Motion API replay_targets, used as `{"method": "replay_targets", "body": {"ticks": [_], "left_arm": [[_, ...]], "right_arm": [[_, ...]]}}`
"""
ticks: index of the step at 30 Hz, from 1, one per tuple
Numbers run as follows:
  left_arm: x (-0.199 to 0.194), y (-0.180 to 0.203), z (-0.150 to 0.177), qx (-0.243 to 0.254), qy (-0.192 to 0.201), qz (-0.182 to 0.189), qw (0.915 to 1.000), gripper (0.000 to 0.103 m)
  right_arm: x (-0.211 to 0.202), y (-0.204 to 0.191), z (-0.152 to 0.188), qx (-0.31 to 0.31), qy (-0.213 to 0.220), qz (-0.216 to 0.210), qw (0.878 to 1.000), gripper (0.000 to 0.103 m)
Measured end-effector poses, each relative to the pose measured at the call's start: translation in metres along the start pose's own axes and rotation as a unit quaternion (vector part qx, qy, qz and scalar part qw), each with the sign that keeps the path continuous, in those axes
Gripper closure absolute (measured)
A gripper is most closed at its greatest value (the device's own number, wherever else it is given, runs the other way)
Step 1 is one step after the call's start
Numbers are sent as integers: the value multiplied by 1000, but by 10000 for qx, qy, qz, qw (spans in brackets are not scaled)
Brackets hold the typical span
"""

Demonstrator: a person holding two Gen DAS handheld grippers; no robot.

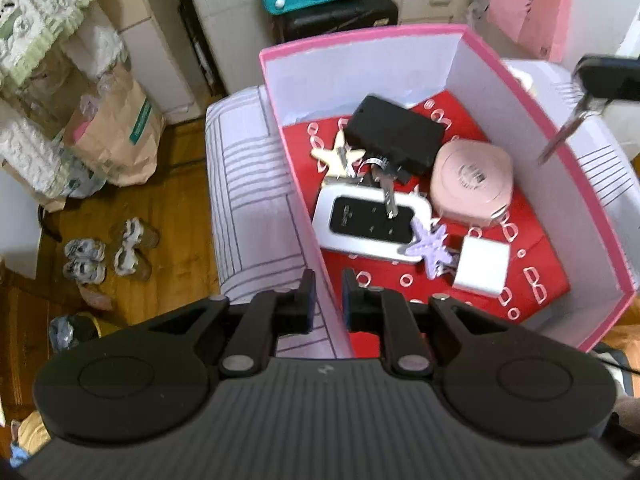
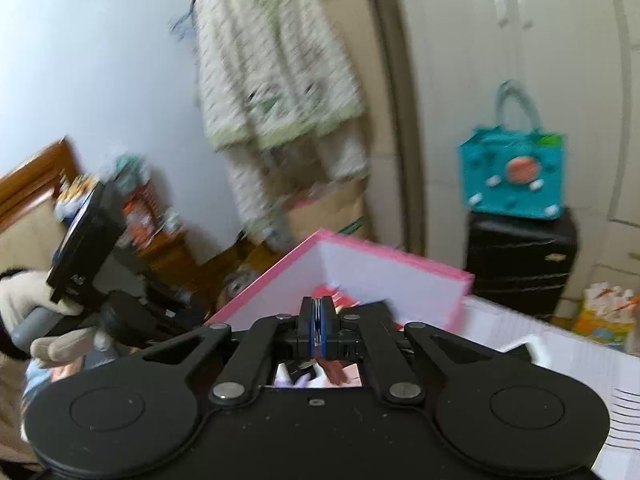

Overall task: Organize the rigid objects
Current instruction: 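Carry the keys into the pink box and release them, then grasp the white wifi router by its edge with the right gripper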

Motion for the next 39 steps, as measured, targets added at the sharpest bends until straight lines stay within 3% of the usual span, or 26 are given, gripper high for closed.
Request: {"method": "replay_targets", "body": {"ticks": [6,13,19,29,32,36,39], "left_arm": [[-3,7,4,95,54,-123,9999,93],[-6,7,10,-10,168,-37,9999,94],[-8,2,13,93,226,159,9996,92],[-8,1,17,57,355,260,9990,92],[-7,1,15,80,362,264,9990,92],[-6,1,14,84,421,299,9986,92],[-6,-2,16,75,454,291,9985,92]], "right_arm": [[66,-23,2,-175,-916,-314,9951,99],[115,-32,10,36,-1363,-699,9882,99],[105,-30,11,-349,-965,74,9947,93],[26,35,8,416,-253,851,9952,91],[12,65,15,781,-189,1042,9913,87],[14,101,32,1130,-417,1304,9841,84],[20,127,43,1427,-564,1351,9789,75]]}}
Point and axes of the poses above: each gripper's, at about its wrist camera, not at the fingertips, and x roughly the way its jaws point, y to its right, z to its underside, the point moved 3 cm from there along x, roughly the way its jaws point, and after that the axes turned 7 degrees about -y, right-handed, at the moved point
